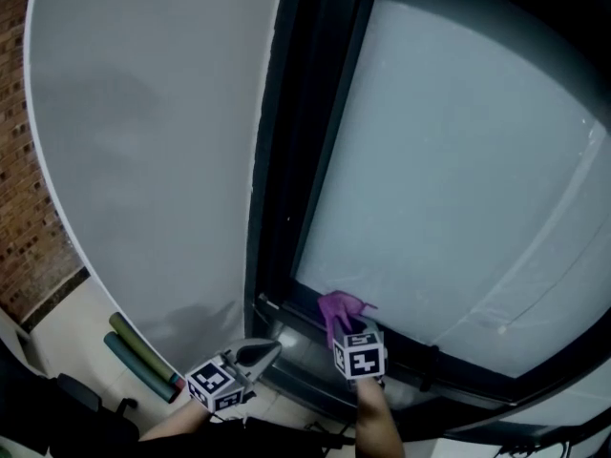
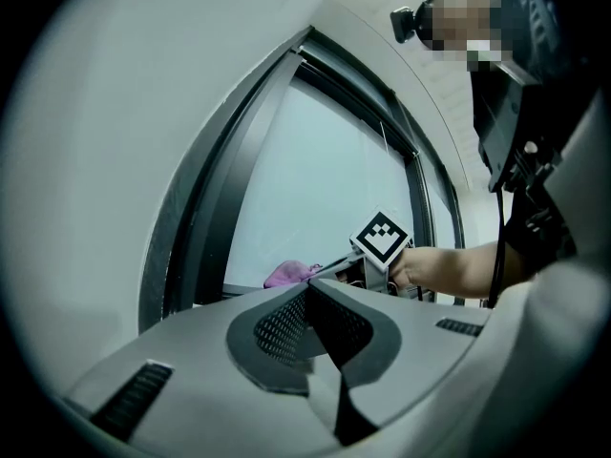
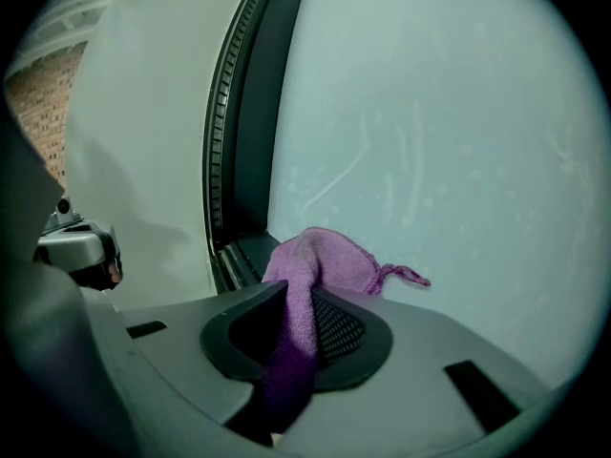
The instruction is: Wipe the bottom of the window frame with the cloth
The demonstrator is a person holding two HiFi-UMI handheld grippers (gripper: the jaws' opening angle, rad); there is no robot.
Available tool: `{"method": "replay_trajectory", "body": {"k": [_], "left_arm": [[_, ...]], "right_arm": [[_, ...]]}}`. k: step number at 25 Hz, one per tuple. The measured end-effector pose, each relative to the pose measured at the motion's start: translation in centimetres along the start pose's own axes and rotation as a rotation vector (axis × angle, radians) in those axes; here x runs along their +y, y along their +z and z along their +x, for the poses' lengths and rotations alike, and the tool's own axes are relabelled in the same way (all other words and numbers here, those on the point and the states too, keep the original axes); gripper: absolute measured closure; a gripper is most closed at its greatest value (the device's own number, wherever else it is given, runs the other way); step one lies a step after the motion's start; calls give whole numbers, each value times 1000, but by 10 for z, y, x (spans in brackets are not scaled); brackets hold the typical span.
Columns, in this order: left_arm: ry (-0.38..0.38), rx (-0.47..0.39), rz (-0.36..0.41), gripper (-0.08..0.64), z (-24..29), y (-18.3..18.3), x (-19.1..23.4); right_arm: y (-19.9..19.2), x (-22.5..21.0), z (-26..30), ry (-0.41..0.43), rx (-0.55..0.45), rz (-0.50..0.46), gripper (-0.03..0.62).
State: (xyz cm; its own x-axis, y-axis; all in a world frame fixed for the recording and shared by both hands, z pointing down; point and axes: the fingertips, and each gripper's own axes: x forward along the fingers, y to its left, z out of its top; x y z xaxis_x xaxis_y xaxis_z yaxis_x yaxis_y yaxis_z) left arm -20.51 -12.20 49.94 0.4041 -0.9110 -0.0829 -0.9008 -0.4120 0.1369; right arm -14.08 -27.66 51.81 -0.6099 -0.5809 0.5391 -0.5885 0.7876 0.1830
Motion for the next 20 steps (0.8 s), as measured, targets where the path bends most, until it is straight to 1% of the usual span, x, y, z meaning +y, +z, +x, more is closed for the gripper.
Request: {"method": "replay_trajectory", "body": {"k": [3, 13, 20], "left_arm": [[-23, 8, 0, 558, 5, -1, -4], [-140, 27, 8, 558, 27, -6, -16], [-218, 34, 12, 558, 39, -5, -30]], "right_arm": [[-5, -7, -6, -21, -4, 25, 517], [-25, -40, -30, -145, -12, 100, 517], [-42, -62, -50, -229, 2, 147, 517]]}}
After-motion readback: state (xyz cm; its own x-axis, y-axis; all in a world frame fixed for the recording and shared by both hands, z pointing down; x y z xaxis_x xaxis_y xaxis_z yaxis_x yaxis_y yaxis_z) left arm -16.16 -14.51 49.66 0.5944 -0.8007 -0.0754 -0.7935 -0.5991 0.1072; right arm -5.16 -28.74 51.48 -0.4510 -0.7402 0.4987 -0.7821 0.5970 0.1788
